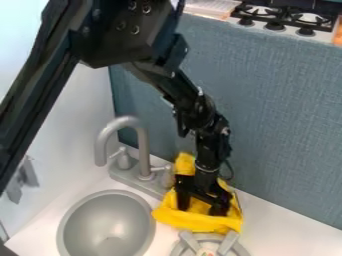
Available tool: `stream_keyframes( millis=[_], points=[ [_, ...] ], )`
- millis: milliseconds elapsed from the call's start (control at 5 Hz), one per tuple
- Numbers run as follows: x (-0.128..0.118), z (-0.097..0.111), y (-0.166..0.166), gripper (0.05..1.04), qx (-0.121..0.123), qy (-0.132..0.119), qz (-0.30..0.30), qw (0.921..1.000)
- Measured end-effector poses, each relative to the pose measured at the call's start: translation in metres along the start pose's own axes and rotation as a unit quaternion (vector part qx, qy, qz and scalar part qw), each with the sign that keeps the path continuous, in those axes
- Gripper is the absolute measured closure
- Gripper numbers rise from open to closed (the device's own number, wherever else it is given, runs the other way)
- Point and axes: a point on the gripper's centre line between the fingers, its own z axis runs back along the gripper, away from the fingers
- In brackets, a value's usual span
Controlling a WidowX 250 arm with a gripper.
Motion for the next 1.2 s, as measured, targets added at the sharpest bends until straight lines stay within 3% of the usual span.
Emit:
stream_keyframes(
  millis=[200, 600, 800, 1200],
  points=[
    [0.011, 0.003, -0.016, 0.076, -0.043, -0.024, -0.014, 0.9987],
    [0.018, 0.008, -0.096, 0.076, -0.080, -0.046, -0.131, 0.9870],
    [-0.002, 0.005, -0.129, 0.077, -0.078, -0.046, -0.174, 0.9806],
    [-0.022, 0.006, -0.159, 0.079, -0.115, -0.066, -0.206, 0.9695]
  ],
)
